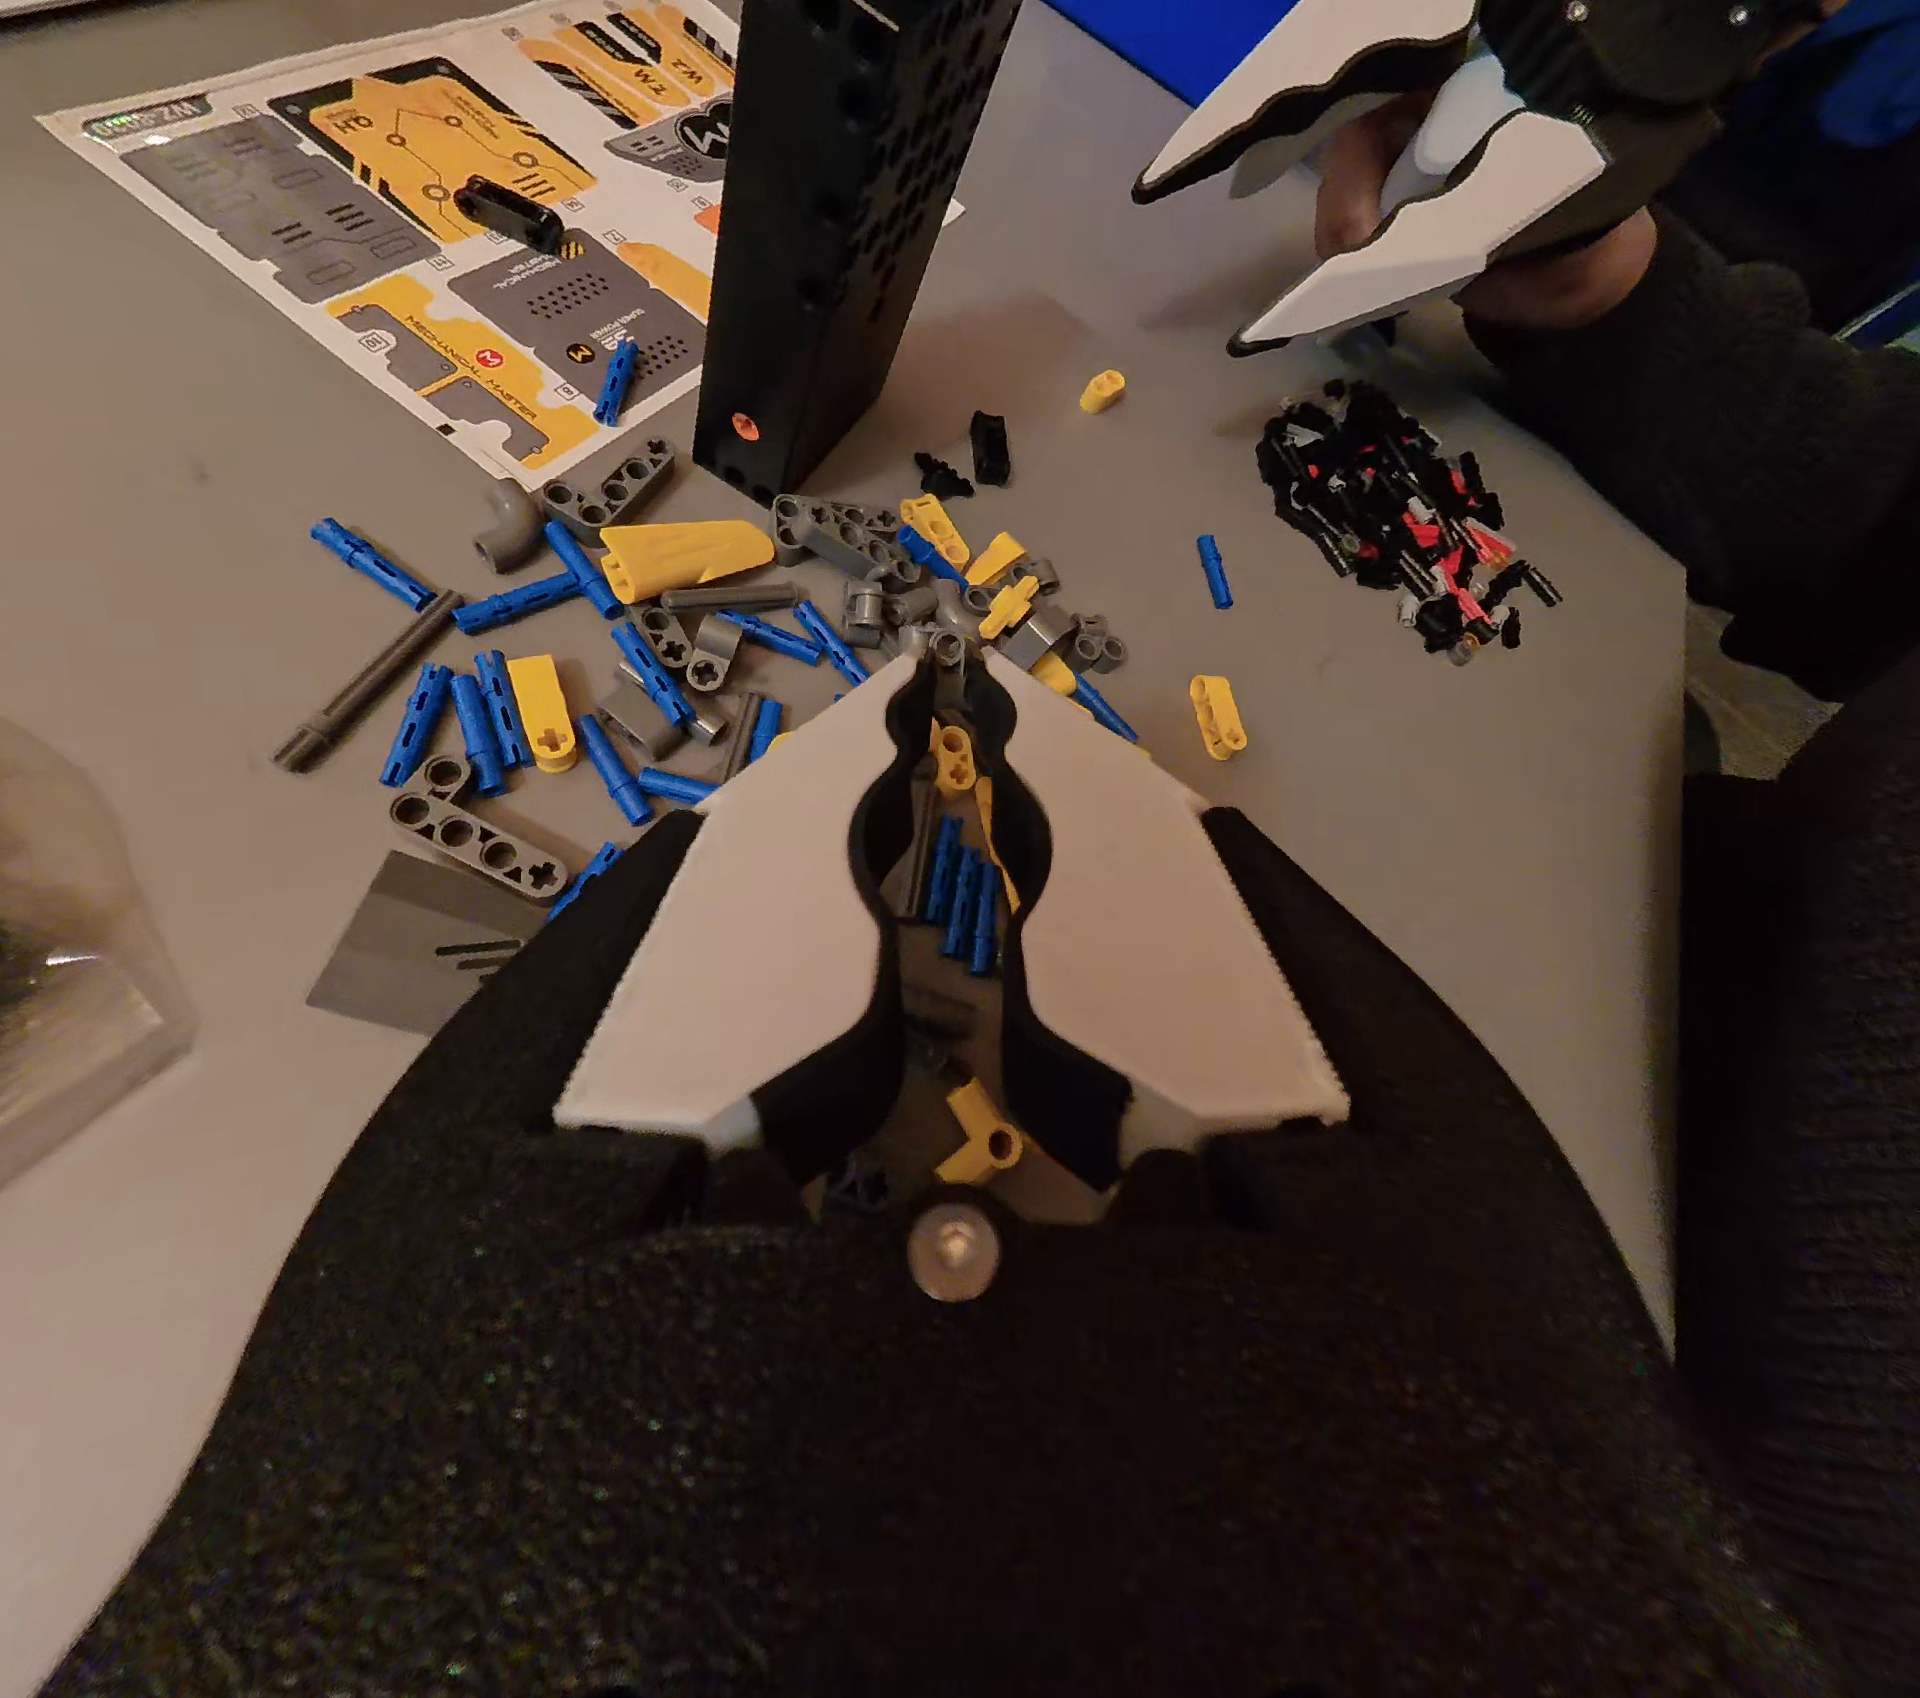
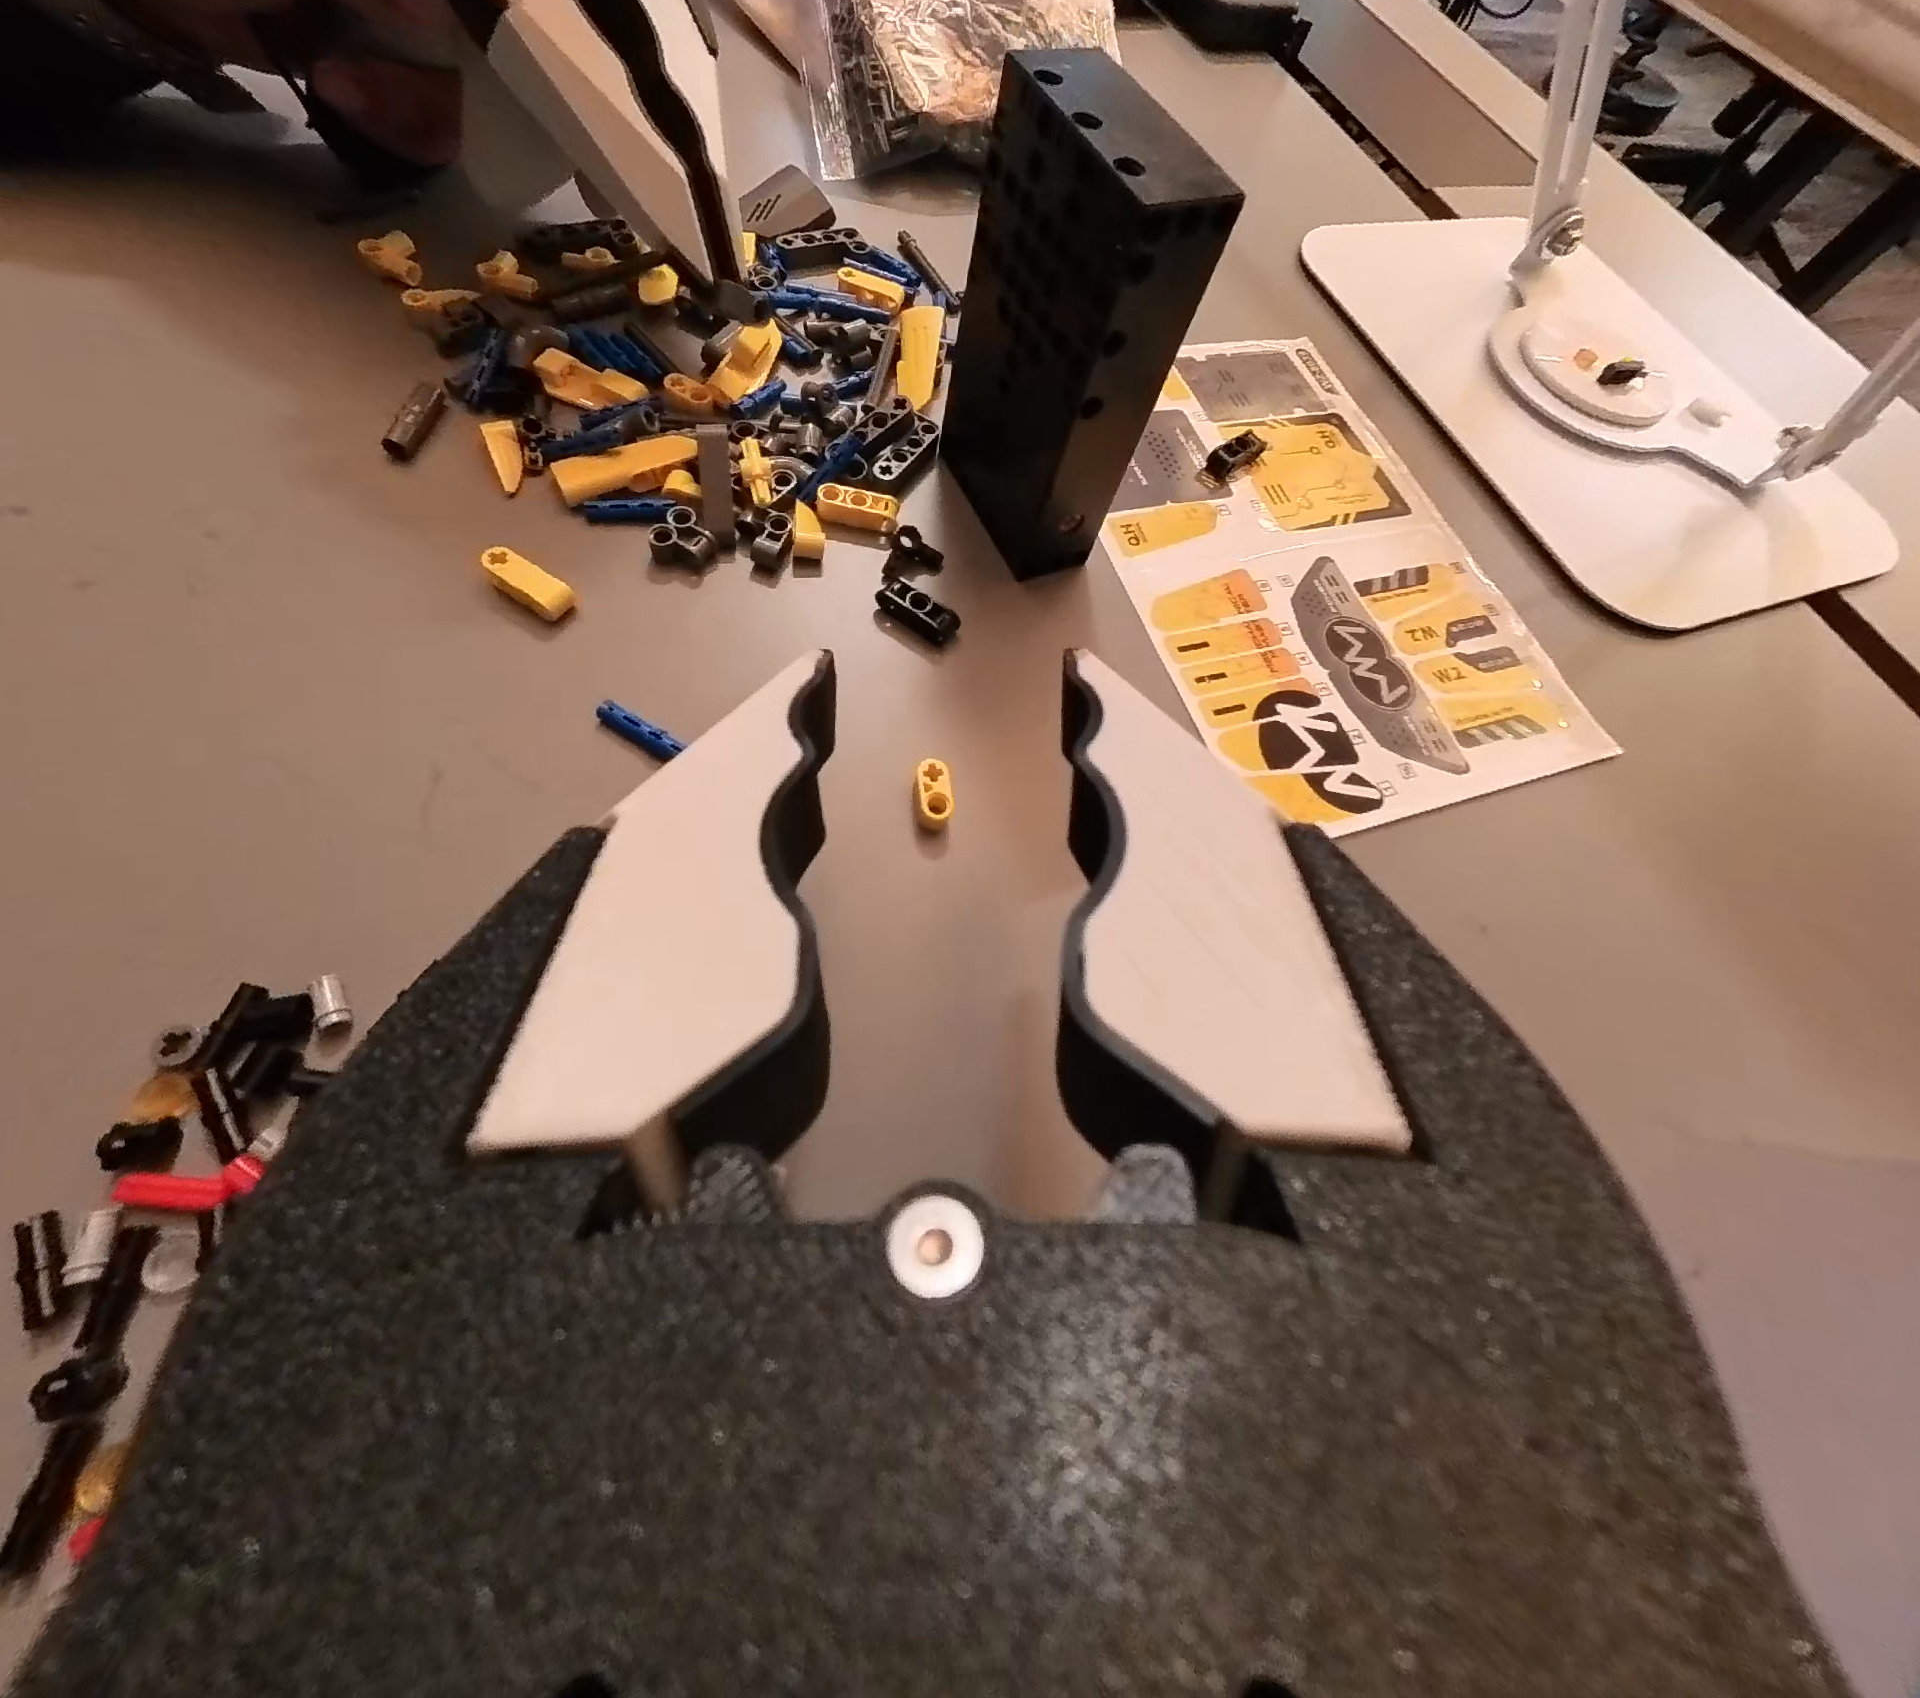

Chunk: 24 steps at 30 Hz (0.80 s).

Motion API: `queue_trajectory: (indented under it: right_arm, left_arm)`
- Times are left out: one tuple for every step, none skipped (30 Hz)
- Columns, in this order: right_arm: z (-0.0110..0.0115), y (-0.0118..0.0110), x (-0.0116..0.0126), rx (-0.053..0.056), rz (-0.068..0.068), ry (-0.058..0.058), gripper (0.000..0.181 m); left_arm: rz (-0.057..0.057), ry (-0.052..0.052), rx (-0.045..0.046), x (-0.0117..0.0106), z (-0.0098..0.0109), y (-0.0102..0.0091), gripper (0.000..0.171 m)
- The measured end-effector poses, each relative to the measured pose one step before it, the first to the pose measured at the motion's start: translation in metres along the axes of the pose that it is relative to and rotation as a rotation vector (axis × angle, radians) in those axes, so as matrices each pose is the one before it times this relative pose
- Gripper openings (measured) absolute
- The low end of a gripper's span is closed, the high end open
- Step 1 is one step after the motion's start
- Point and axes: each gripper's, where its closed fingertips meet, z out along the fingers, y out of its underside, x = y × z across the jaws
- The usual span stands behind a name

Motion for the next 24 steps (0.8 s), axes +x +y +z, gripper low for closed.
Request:
queue_trajectory:
  right_arm:
    - [-0.00022,-0.00035,-0.00016,0.0005,-0.0018,0.0004,0.043]
    - [-0.00013,-0.00066,-0.0004,0.0015,-0.0027,0.0002,0.043]
    - [-0.00017,-0.00057,-0.00047,0.0016,-0.0026,0.0006,0.043]
    - [-0.00002,-0.00054,-0.00036,0.001,-0.0026,0.0,0.043]
    - [0.00001,-0.00042,-0.00047,0.0007,-0.0019,-0.0003,0.043]
    - [0.00004,-0.00024,-0.00038,0.0003,-0.0016,-0.0008,0.043]
    - [0.00017,-0.0002,-0.00039,0.0003,-0.0014,-0.0007,0.043]
    - [0.00004,-0.00017,-0.00036,0.0009,-0.0005,-0.0007,0.043]
    - [-0.00029,-0.00101,-0.00028,0.0064,0.0044,-0.0025,0.043]
    - [-0.00106,-0.00357,-0.00111,0.0248,0.0194,-0.0128,0.043]
    - [-0.00204,-0.00625,-0.00163,0.0438,0.0403,-0.0256,0.043]
    - [-0.00271,-0.00687,-0.00077,0.0501,0.0549,-0.0292,0.043]
    - [-0.00299,-0.00575,0.00098,0.0439,0.0586,-0.0234,0.043]
    - [-0.00328,-0.00421,0.00239,0.0337,0.0533,-0.0171,0.043]
    - [-0.00339,-0.00335,0.0031,0.0268,0.0432,-0.0102,0.043]
    - [-0.00351,-0.00302,0.00325,0.024,0.0306,-0.0053,0.043]
    - [-0.00311,-0.00286,0.00315,0.0217,0.0191,-0.0003,0.042]
    - [-0.00249,-0.00223,0.00264,0.0175,0.0107,0.0037,0.042]
    - [-0.00165,-0.00158,0.00195,0.0107,0.0051,0.0044,0.042]
    - [-0.00065,-0.0005,0.00108,0.0038,0.0014,0.0036,0.042]
    - [0.00007,0.00039,0.00033,-0.0021,-0.0023,0.0025,0.042]
    - [0.00072,0.00115,-0.0001,-0.0064,-0.0051,0.0026,0.042]
    - [0.00103,0.00145,-0.00041,-0.0079,-0.0066,0.0023,0.042]
    - [0.00131,0.00159,-0.00072,-0.0085,-0.0069,0.0012,0.043]
  left_arm:
    - [0.0004,-0.0012,-0.00108,-0.00004,0.00006,0.00013,0.005]
    - [-0.0009,-0.0003,-0.00146,-0.0001,0.00017,0.00024,0.005]
    - [-0.0014,-0.0009,-0.00187,-0.00034,0.00019,0.00019,0.005]
    - [-0.0018,-0.0011,-0.00165,-0.00027,0.00015,0.00021,0.005]
    - [-0.0022,-0.0003,-0.00196,-0.0003,0.00016,0.00029,0.005]
    - [-0.0013,-0.0007,-0.00193,-0.00023,0.00025,0.00018,0.005]
    - [-0.0009,-0.001,-0.00141,-0.00027,0.00011,0.00024,0.005]
    - [-0.0006,-0.0002,-0.00172,0.00002,0.00017,0.00018,0.005]
    - [-0.0002,-0.0007,-0.00188,-0.00019,0.00014,0.00029,0.005]
    - [-0.0003,-0.0009,-0.0018,-0.00016,0.00022,0.00013,0.005]
    - [-0.0004,-0.0011,-0.00199,-0.00016,0.0002,0.0003,0.005]
    - [0.0004,-0.0022,-0.0039,-0.0003,0.00014,0.00055,0.005]
    - [0.0006,-0.0028,-0.00462,-0.00023,0.00021,0.00077,0.005]
    - [0.0012,-0.0019,-0.00287,-0.00011,0.00029,0.00045,0.005]
    - [0.003,-0.0022,-0.00202,0.00004,0.00027,0.00013,0.005]
    - [0.0029,-0.0022,-0.00248,0.00006,0.00023,0.00033,0.005]
    - [0.0014,-0.0007,-0.0038,0.0001,0.00046,0.00057,0.005]
    - [0.0004,-0.0008,-0.00375,-0.00006,0.00039,0.00038,0.005]
    - [-0.0002,0.0001,-0.00274,0.0,0.00027,0.00032,0.005]
    - [0.0,0.0,-0.00162,-0.00004,0.00023,0.00024,0.005]
    - [0.0006,-0.0006,-0.00043,-0.00005,0.00004,0.00005,0.005]
    - [0.0006,-0.0002,-0.00027,0.00007,-0.00001,0.00009,0.005]
    - [0.0006,-0.0001,-0.00077,0.00009,0.00008,0.00008,0.005]
    - [0.0002,-0.0006,-0.00086,-0.00012,0.00011,0.00013,0.005]
